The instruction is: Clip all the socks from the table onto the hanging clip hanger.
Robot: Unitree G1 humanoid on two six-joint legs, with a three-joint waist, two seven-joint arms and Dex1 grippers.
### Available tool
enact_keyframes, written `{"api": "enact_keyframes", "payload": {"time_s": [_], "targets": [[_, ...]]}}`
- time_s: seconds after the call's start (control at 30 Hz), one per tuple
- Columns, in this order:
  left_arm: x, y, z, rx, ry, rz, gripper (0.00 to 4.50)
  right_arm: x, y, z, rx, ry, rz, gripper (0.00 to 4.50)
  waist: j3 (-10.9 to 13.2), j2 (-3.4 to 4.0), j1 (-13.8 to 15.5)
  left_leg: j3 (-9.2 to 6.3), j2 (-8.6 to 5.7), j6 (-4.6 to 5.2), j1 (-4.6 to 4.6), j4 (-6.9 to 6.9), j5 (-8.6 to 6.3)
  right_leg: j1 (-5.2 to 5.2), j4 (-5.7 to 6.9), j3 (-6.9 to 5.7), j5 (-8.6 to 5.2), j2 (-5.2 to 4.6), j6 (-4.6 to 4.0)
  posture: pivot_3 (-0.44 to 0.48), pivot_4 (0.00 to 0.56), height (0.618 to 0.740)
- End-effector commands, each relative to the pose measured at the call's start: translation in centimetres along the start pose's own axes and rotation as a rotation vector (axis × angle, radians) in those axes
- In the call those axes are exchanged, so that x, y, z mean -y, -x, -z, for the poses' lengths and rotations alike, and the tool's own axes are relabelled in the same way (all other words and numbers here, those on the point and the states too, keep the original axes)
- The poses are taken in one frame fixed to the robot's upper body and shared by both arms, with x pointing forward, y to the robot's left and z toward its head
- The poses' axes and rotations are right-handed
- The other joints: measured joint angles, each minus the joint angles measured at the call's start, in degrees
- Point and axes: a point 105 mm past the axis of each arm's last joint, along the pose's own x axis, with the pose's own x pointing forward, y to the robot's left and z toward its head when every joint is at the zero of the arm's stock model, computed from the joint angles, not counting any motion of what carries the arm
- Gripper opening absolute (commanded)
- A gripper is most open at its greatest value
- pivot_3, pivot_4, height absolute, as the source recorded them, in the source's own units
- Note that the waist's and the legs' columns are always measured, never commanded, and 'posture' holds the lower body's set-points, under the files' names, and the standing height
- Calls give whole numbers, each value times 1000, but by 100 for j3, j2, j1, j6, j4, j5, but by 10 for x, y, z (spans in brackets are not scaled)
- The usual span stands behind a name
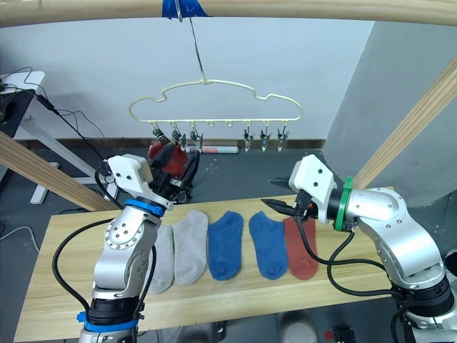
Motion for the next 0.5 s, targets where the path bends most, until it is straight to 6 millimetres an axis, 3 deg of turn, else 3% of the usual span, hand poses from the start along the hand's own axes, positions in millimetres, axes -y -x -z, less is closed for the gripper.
{"api": "enact_keyframes", "payload": {"time_s": [0.03, 0.13, 0.5], "targets": [[-2, 0, -8, 41, -5, -13, 2977, -3, 5, -11, 31, 37, 1, 2144, 0, 0, -1, 0, 0, 0, 0, 0, 0, 0, 0, 0, 0, 0, 0, -317, 304, 739], [-3, -1, -5, 31, -7, -15, 2134, -2, 5, -11, 29, 37, 5, 2144, 0, 0, -2, 1, -1, 0, 0, 2, 0, 0, 1, 1, 0, 1, 0, -318, 304, 739], [-12, -12, -6, 36, 2, -47, 2134, -1, 8, -9, 16, 37, 13, 2144, 0, 0, -5, 1, -1, 0, -1, 2, 0, 0, 1, 0, 0, 1, 0, -323, 303, 739]]}}
